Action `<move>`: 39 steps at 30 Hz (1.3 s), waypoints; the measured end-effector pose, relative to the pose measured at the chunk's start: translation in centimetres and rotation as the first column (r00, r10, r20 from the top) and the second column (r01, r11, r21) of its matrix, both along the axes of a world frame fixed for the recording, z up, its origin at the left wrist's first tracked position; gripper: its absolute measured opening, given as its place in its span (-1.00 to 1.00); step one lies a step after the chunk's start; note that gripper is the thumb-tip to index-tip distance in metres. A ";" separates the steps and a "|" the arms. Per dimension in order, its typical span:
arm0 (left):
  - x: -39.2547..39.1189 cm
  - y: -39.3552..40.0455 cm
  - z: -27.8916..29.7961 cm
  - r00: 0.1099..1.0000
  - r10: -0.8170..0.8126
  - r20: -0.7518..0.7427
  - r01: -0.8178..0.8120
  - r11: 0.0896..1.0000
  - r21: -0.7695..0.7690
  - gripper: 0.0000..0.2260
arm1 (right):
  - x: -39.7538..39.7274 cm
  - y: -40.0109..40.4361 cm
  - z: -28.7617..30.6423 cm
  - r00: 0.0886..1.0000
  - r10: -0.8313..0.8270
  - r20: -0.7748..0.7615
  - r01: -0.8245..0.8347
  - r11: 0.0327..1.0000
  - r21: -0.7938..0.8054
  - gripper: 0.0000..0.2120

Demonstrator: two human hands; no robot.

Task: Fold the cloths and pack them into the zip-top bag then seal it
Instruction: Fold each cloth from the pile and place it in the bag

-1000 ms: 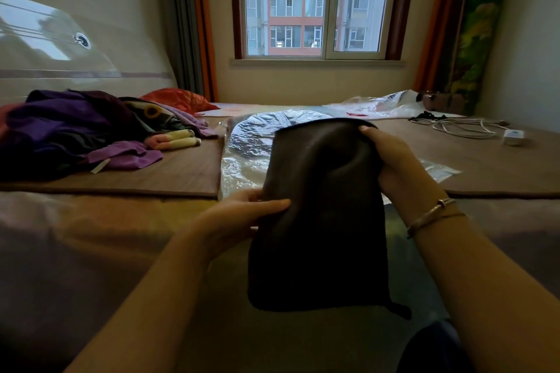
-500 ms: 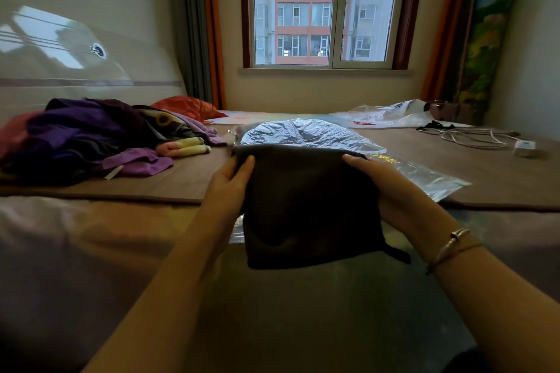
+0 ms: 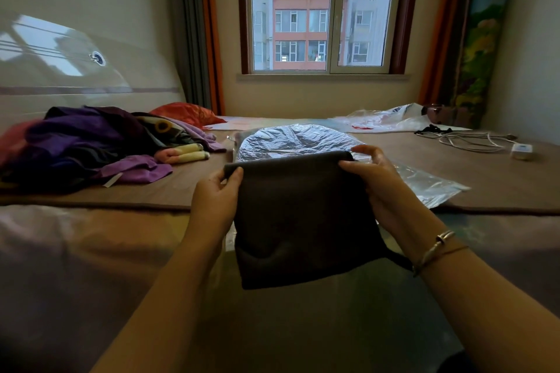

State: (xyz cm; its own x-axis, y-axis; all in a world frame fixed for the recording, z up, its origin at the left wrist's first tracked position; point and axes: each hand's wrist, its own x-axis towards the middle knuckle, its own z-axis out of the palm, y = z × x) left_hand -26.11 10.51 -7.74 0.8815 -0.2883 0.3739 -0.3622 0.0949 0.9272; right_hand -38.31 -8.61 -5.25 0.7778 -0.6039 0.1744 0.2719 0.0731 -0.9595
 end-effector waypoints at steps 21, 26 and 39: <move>-0.3 1.0 0.2 0.898 -0.130 0.421 -0.129 0.836 0.534 -0.78 | -1.2 0.4 -0.2 0.881 -0.464 -0.092 -0.063 0.077 -0.995 -0.81; -0.4 1.4 0.6 0.935 -0.212 0.283 0.095 0.921 0.377 -0.73 | -2.3 -1.3 -0.5 0.849 -0.528 0.022 0.076 0.080 -0.994 -0.85; -3.4 -5.5 -0.7 0.866 -0.424 0.265 0.376 0.902 0.213 -0.69 | -4.5 -1.2 -0.4 0.776 -0.604 0.182 0.144 -0.111 -0.983 -0.87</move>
